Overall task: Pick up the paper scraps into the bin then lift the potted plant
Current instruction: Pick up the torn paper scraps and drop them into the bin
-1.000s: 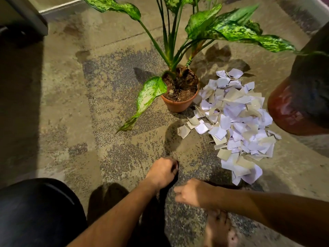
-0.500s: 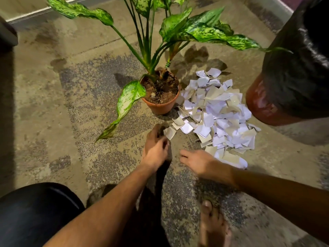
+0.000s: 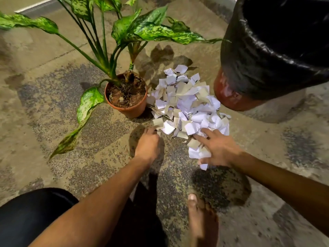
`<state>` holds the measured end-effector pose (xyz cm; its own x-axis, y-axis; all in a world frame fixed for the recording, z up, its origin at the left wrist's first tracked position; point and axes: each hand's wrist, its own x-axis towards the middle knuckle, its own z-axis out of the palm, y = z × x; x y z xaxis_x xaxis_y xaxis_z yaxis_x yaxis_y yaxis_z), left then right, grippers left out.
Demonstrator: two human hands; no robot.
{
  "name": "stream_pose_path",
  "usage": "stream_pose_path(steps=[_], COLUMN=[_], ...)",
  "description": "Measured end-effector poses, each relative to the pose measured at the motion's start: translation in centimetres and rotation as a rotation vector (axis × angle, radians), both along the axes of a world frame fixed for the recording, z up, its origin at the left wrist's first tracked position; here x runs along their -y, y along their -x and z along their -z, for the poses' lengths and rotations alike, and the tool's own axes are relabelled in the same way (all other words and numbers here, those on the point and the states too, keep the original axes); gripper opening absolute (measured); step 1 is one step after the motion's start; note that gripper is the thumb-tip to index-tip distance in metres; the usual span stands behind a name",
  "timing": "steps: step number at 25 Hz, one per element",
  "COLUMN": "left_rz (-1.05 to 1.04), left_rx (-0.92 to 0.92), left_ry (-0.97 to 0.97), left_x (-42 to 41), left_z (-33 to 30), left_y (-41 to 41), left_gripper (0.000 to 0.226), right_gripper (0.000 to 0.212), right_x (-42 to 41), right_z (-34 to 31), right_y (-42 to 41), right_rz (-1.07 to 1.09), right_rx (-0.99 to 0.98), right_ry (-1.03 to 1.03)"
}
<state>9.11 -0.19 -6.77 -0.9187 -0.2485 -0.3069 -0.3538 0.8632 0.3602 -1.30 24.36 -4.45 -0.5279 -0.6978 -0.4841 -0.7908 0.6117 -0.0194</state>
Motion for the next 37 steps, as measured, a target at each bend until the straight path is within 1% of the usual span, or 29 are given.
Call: stream_pose_path(steps=[2, 4, 7, 8, 9, 11, 12, 13, 14, 16, 18, 19, 21, 22, 24, 26, 27, 29, 30, 31, 33, 35, 36, 37], left_rz=[0.014, 0.000, -0.093, -0.129, -0.155, -0.140, -0.108, -0.069, -0.037, -0.021, -0.062, -0.094, -0.178, -0.222, -0.272, -0.279, -0.284, -0.299, -0.302, -0.302, -0.270, -0.188, -0.146, -0.118], left_rx=[-0.041, -0.087, -0.109, -0.110, -0.119, -0.144, -0.139, -0.119, -0.103, -0.096, -0.095, -0.098, -0.122, -0.150, -0.232, -0.333, -0.362, -0.394, -0.416, -0.442, -0.508, -0.569, -0.580, -0.577], left_ry=[0.061, 0.032, -0.101, -0.170, -0.266, -0.507, -0.565, -0.573, -0.556, -0.520, -0.495, -0.473, -0.438, -0.458, -0.547, -0.591, -0.665, -0.886, -0.958, -0.989, -1.014, -0.999, -0.963, -0.920], left_x=[-1.0, -1.9, -3.1, -3.5, -4.0, -4.9, -5.3, -5.7, -6.0, -6.6, -7.1, -7.2, -7.2, -7.2, -7.2, -7.3, -7.5, -7.9, -8.1, -8.4, -8.8, -9.3, -9.6, -10.0], left_z=[0.0, -0.1, -0.5, -0.5, -0.6, -0.7, -0.8, -0.9, -0.9, -0.9, -1.1, -1.4, -2.5, -3.4, -5.7, -8.4, -9.9, -13.1, -14.8, -16.7, -20.6, -24.0, -25.3, -26.3], left_y=[0.3, 1.0, 2.0, 2.4, 2.6, 3.0, 3.2, 3.5, 3.7, 4.0, 4.5, 5.0, 6.5, 7.4, 9.0, 10.1, 10.5, 11.3, 11.8, 12.4, 13.6, 14.5, 15.1, 15.6], left_gripper=[0.017, 0.016, 0.013, 0.012, 0.016, 0.043, 0.054, 0.061, 0.062, 0.048, 0.029, 0.024, 0.026, 0.026, 0.014, 0.005, 0.005, 0.013, 0.014, 0.012, 0.012, 0.012, 0.011, 0.010], right_gripper=[0.100, 0.100, 0.104, 0.103, 0.101, 0.085, 0.072, 0.059, 0.048, 0.038, 0.034, 0.033, 0.033, 0.033, 0.033, 0.031, 0.028, 0.022, 0.020, 0.020, 0.020, 0.020, 0.019, 0.016], right_x=[-0.4, -0.1, 1.2, 1.7, 2.3, 3.3, 3.6, 3.8, 3.8, 3.5, 2.8, 2.4, 1.8, 1.6, 1.2, 0.9, 0.7, 0.1, -0.1, -0.4, -1.1, -1.4, -1.8, -1.8], right_z=[0.7, 1.1, 1.1, 1.0, 0.9, 0.8, 0.8, 0.8, 0.9, 0.7, -0.1, -0.8, -2.8, -4.1, -7.2, -10.8, -12.6, -16.5, -18.2, -19.5, -23.3, -26.8, -26.0, -22.9], right_y=[-0.9, -1.6, -1.7, -1.5, -1.3, -1.0, -1.0, -1.0, -1.0, -0.8, -0.2, 0.3, 1.7, 2.5, 3.6, 4.1, 4.5, 4.4, 3.5, 3.3, 5.0, 9.0, 9.7, 8.6], right_rz=[0.032, 0.092, 0.105, 0.092, 0.068, -0.006, -0.038, -0.065, -0.083, -0.065, -0.002, 0.023, 0.076, 0.107, 0.180, 0.233, 0.251, 0.307, 0.306, 0.293, 0.321, 0.351, 0.396, 0.464], right_rx=[0.037, 0.050, 0.056, 0.069, 0.083, 0.102, 0.103, 0.093, 0.077, 0.068, 0.059, 0.039, 0.001, -0.018, -0.068, -0.141, -0.187, -0.257, -0.289, -0.335, -0.451, -0.572, -0.615, -0.641], right_ry=[-0.026, 0.029, 0.075, 0.071, 0.059, 0.033, 0.033, 0.042, 0.051, 0.090, 0.139, 0.157, 0.206, 0.246, 0.355, 0.495, 0.574, 0.713, 0.766, 0.822, 0.998, 1.030, 1.058, 0.994])
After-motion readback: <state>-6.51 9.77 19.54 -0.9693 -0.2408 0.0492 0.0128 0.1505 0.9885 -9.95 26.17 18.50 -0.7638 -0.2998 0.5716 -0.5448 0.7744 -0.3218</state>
